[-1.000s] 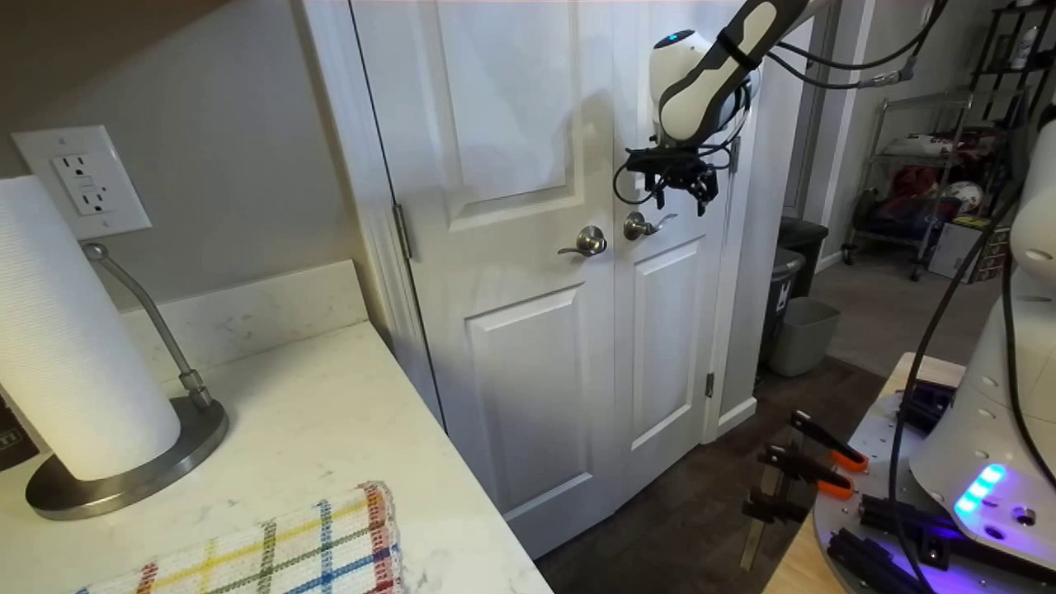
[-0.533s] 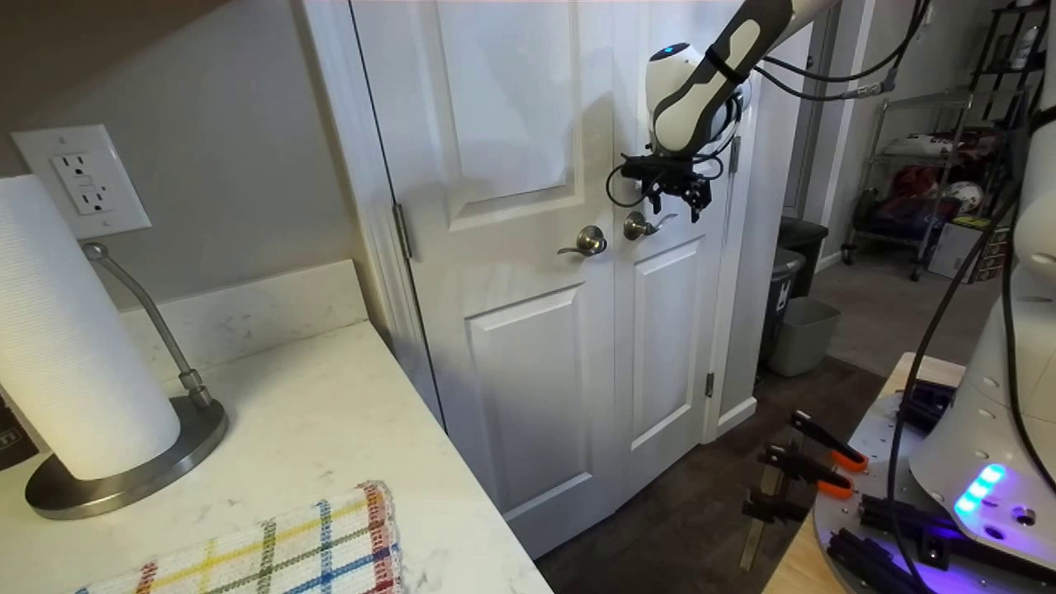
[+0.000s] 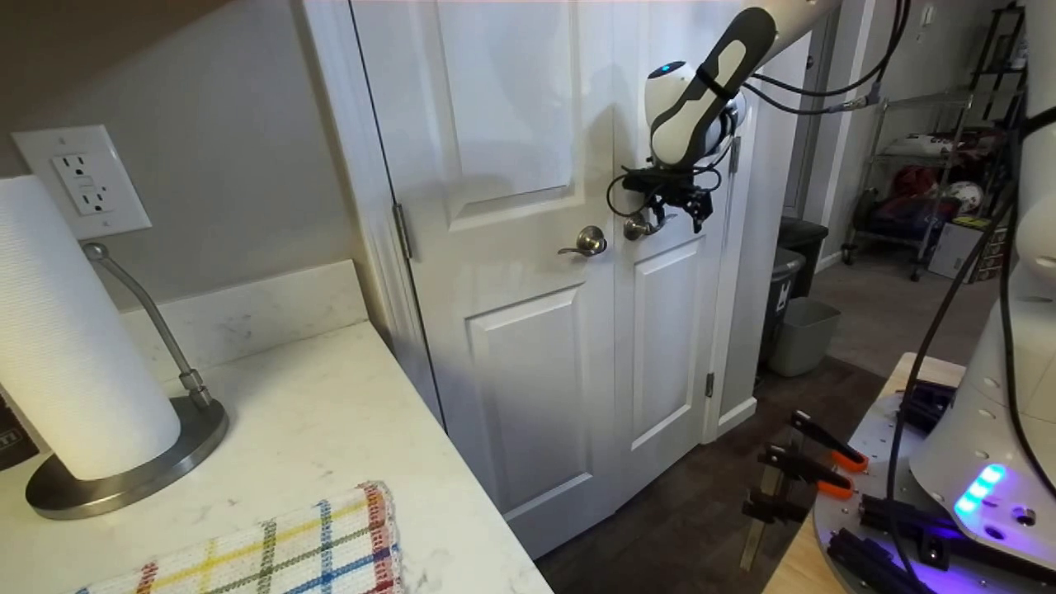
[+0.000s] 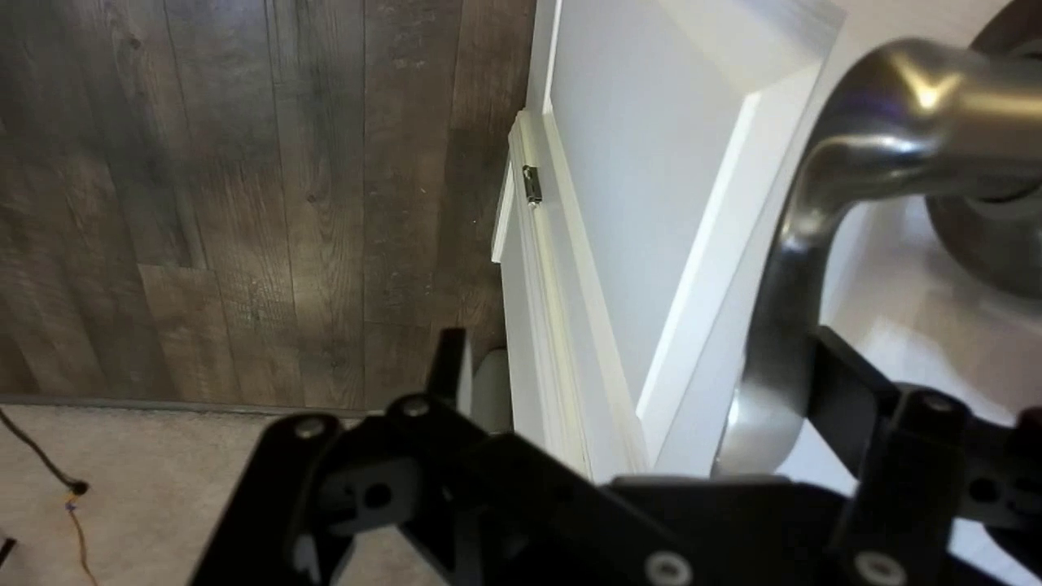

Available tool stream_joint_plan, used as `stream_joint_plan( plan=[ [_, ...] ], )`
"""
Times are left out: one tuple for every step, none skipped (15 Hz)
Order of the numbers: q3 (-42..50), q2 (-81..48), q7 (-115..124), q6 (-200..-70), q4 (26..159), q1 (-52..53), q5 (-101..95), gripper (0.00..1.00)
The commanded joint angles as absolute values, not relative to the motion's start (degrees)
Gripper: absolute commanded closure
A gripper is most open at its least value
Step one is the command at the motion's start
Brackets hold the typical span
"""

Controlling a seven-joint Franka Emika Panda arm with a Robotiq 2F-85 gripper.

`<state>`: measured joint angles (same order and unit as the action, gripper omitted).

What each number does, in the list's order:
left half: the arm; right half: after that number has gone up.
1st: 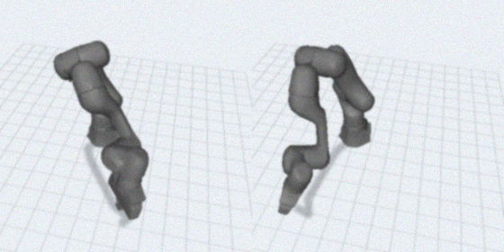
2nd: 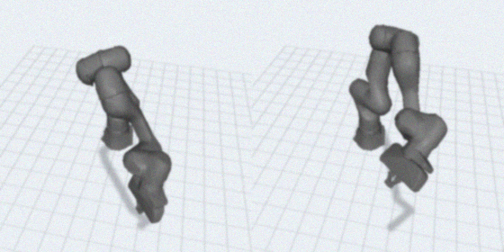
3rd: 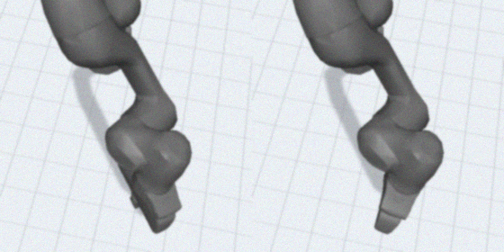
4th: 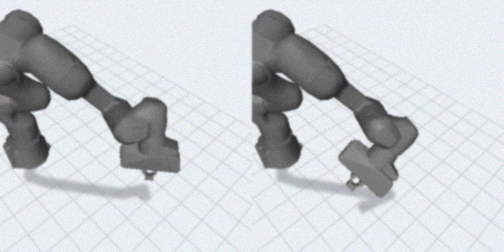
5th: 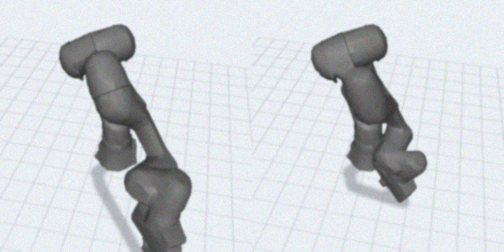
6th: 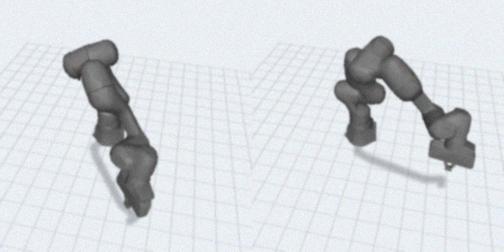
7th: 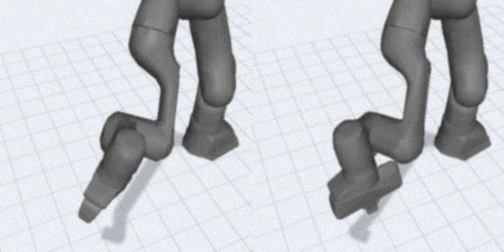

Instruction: Open the right door

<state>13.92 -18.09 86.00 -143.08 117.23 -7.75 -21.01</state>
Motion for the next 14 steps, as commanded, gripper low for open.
stream_joint_plan(
  plan=[
    [16.0, -19.1, 86.6, -144.3, 118.1, -6.9, -19.5, 0.0],
    [16.4, -19.0, 86.8, -144.1, 118.4, -6.8, -19.7, 0.0],
    [16.9, -18.1, 87.0, -143.9, 119.3, -6.7, -20.0, 0.0],
    [17.2, -17.6, 87.1, -143.7, 119.8, -6.5, -20.3, 0.0],
    [17.5, -16.7, 87.1, -143.6, 120.5, -6.3, -20.4, 0.0],
    [17.7, -16.1, 87.0, -143.4, 121.0, -6.2, -20.4, 0.0],
    [18.0, -15.1, 87.0, -143.6, 121.9, -6.0, -20.7, 0.0],
    [18.2, -14.7, 87.0, -143.8, 122.5, -5.9, -20.8, 0.0],
    [18.3, -13.6, 86.5, -143.9, 123.6, -6.2, -20.6, 0.0],
    [18.3, -13.0, 86.4, -143.9, 124.3, -6.2, -20.6, 0.0],
    [18.5, -11.9, 86.4, -143.9, 125.3, -6.3, -20.9, 0.0],
    [18.6, -11.3, 86.2, -143.9, 125.9, -6.3, -21.1, 0.0],
    [18.9, -10.4, 86.1, -144.3, 126.9, -6.3, -21.6, 0.0],
    [19.1, -9.7, 85.9, -144.6, 127.7, -6.3, -22.1, 0.0]
  ],
)
